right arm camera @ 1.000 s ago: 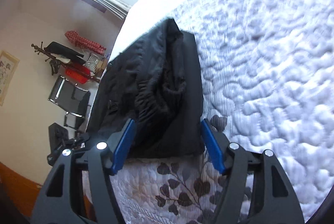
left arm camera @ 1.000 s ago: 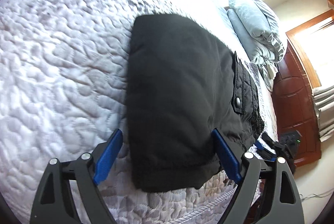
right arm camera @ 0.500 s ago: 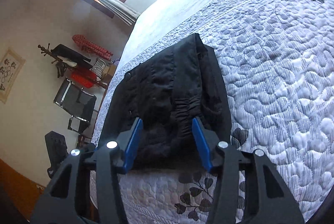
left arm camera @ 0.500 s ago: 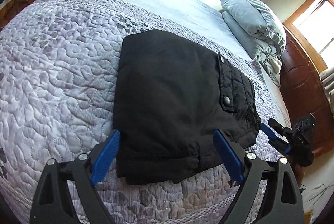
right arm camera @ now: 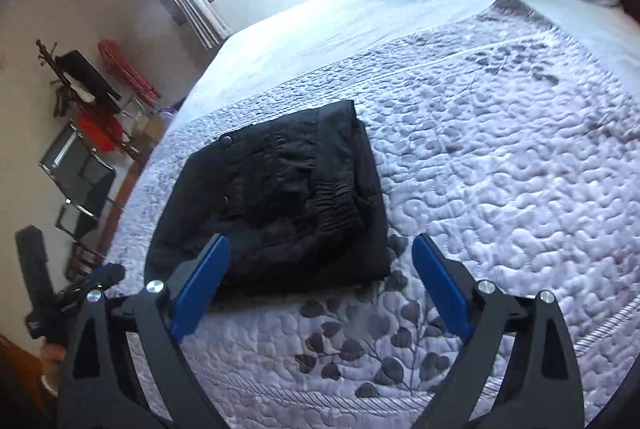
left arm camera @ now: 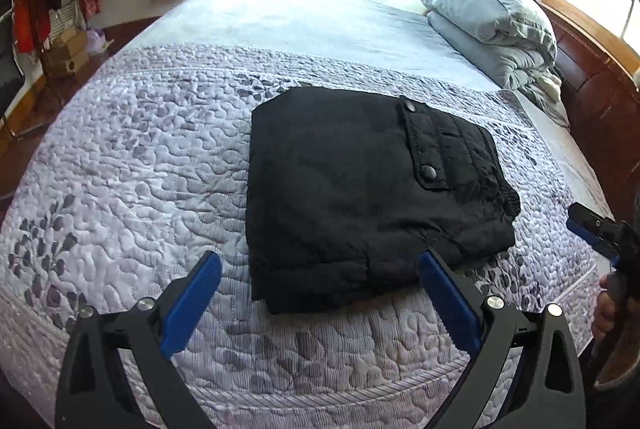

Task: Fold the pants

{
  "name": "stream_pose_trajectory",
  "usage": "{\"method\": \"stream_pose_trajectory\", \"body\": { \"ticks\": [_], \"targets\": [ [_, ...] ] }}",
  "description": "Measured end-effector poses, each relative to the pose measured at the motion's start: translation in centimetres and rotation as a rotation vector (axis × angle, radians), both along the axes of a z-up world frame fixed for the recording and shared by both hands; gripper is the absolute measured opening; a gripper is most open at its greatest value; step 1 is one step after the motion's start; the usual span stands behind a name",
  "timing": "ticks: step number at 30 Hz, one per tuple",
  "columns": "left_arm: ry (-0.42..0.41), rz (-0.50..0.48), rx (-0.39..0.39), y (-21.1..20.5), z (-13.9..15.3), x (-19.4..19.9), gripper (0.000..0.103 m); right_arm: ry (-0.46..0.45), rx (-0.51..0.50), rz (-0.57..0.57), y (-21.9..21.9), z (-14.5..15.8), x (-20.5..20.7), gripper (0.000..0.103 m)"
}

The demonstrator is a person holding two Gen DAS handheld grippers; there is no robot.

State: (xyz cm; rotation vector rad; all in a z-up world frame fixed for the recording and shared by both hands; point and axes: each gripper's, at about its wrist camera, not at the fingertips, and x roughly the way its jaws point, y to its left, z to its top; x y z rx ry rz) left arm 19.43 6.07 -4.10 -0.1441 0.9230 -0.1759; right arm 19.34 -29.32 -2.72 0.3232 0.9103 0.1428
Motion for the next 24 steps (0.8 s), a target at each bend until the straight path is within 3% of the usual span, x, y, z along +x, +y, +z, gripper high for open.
{"method": "stream_pose_trajectory", "body": {
  "ticks": [2, 4, 13, 24],
  "targets": [
    [0.004, -0.005, 0.019, -0.7, 0.5, -0.9, 0.099, 0.028, -0.142, -0.046, 1.3, 0.7, -0.9, 0.097],
    [0.033, -0.025, 0.012, -1.2, 0.7, -1.5, 0.099, 0.053, -0.213, -0.059, 2.4, 1.0, -1.6, 0.097],
    [0.04, 0.037, -0.054, -0.4, 1.4, -5.2, 0.099, 0.092, -0.269, -0.081, 5.6, 1.6, -5.2, 0.098],
    [0.019, 0.077, 0.023, 0.8, 2.1, -7.2, 0.099, 0.103, -0.365, -0.041, 8.2, 3.0, -7.8, 0.098]
  ]
}}
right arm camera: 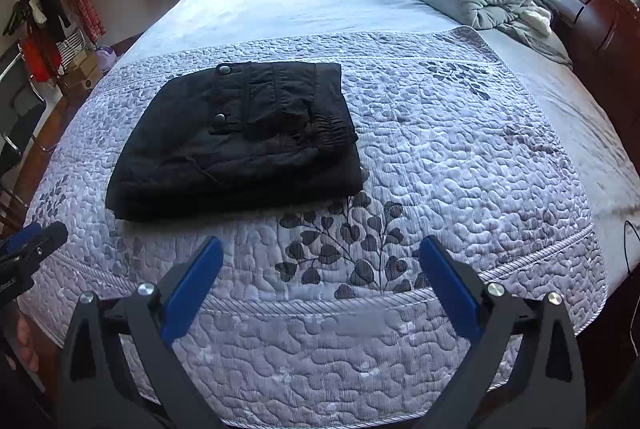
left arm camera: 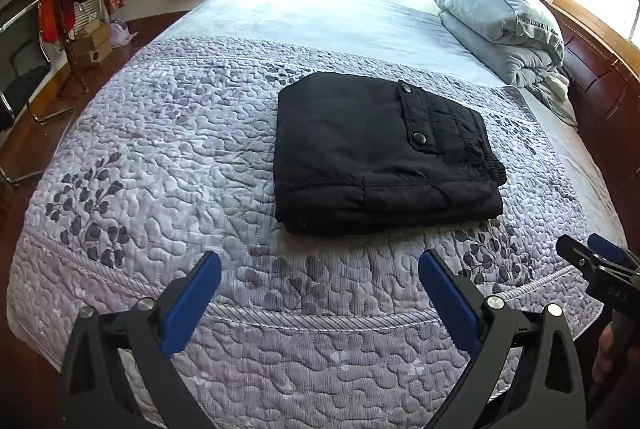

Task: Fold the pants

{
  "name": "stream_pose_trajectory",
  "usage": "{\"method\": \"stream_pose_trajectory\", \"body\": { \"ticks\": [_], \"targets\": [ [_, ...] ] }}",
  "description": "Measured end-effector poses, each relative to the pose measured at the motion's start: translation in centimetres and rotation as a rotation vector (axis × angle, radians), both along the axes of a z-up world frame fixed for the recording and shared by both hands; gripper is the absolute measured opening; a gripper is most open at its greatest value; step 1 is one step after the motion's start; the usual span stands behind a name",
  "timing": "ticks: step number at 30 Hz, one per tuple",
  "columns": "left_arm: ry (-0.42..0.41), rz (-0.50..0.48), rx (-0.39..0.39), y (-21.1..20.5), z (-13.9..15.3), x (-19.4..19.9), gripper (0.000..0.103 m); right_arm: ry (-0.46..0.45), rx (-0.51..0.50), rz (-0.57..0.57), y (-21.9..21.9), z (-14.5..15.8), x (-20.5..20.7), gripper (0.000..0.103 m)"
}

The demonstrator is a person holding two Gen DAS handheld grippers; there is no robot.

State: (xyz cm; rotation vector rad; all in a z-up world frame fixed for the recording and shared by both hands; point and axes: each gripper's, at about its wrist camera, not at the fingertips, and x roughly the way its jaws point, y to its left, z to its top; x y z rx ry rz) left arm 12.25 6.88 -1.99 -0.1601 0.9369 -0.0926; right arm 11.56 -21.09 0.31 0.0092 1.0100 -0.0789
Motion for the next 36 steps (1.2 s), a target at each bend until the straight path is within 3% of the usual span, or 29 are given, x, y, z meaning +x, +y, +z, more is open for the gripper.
{"method": "stream_pose_trajectory", "body": {
  "ticks": [11, 36],
  "targets": [
    [-0.007, -0.027, 0.059, -1.0, 0.8, -1.3, 0.099, 0.015, -0.024, 0.009, 1.0, 0.3, -1.4, 0.098],
    [-0.017, -0.048, 0.084, -1.6, 1.6, -1.6, 0.099, 0.007, -0.017, 0.016, 1.2, 0.4, -1.3, 0.098]
  ]
}}
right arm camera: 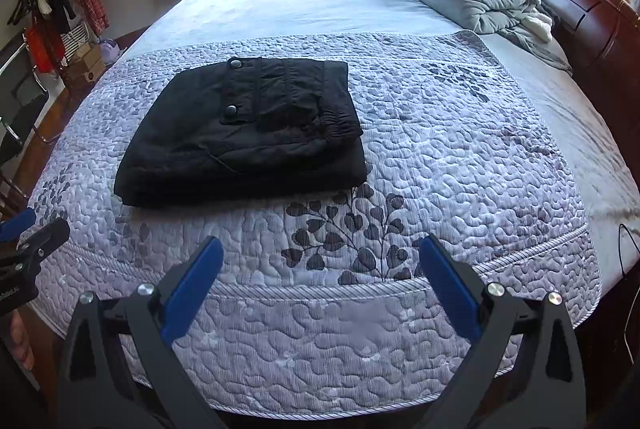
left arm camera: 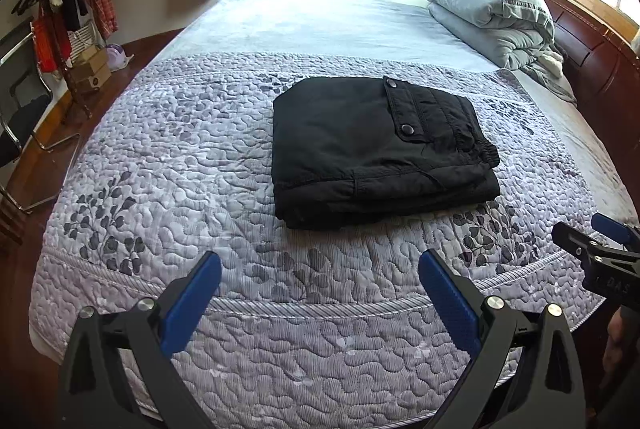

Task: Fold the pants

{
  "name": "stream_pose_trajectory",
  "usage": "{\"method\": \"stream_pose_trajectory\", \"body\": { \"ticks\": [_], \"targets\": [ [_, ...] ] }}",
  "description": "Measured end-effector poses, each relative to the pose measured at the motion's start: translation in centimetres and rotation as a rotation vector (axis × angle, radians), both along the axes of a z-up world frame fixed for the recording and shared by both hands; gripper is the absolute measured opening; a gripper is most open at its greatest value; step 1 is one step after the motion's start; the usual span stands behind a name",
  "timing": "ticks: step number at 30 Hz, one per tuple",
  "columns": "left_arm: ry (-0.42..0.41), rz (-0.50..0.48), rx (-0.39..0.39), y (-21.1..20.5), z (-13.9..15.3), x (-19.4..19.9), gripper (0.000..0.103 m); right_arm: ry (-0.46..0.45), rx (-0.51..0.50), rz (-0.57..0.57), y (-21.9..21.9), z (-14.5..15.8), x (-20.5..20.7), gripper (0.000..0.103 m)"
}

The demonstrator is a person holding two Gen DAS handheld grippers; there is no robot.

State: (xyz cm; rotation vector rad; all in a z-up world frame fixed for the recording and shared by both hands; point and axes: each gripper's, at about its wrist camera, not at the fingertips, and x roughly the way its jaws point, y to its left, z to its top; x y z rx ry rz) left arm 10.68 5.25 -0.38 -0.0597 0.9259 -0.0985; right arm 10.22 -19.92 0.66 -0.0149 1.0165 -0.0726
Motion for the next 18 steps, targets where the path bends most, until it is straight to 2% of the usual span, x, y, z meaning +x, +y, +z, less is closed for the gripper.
{"method": "stream_pose_trajectory", "body": {
  "ticks": [18],
  "targets": [
    [0.01, -0.003, -0.006, 0.04, -0.24, 0.76, 0.099, 0.001, 0.009, -0.01, -0.42, -0.28, 0.29, 0.098]
  ]
}}
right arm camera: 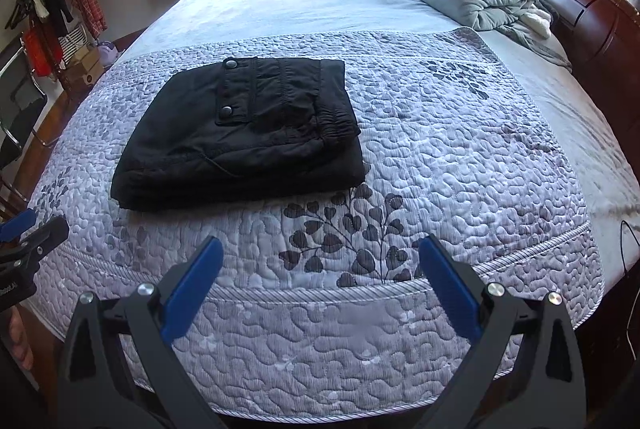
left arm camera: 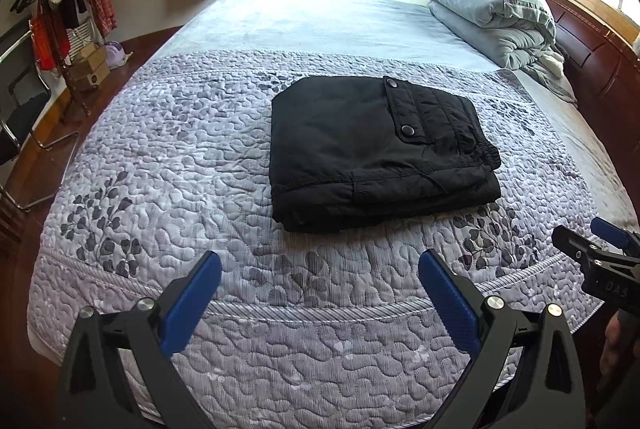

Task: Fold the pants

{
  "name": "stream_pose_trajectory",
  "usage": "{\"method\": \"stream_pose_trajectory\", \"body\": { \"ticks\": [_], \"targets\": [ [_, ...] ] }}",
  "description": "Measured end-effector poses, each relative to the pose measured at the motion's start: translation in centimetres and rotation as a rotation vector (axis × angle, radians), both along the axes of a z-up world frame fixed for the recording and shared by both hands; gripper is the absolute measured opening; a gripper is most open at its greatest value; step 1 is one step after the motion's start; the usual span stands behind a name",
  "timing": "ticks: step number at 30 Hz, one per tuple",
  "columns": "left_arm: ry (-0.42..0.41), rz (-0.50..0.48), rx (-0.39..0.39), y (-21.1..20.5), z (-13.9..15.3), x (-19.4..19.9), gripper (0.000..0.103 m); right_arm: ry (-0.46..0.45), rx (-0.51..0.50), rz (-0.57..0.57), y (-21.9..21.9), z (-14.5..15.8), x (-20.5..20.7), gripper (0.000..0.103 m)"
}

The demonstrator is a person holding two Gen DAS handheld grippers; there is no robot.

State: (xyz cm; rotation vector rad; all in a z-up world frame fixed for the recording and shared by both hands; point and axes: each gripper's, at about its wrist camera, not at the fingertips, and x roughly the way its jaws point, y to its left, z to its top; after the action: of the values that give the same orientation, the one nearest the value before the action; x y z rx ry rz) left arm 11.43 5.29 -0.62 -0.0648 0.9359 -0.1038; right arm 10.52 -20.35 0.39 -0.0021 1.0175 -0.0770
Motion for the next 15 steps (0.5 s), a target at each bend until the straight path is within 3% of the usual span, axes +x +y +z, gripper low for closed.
{"method": "stream_pose_trajectory", "body": {
  "ticks": [15],
  "targets": [
    [0.005, 0.0, -0.002, -0.04, -0.06, 0.19, 0.099, 0.003, 0.004, -0.003, -0.23, -0.21, 0.05, 0.098]
  ]
}}
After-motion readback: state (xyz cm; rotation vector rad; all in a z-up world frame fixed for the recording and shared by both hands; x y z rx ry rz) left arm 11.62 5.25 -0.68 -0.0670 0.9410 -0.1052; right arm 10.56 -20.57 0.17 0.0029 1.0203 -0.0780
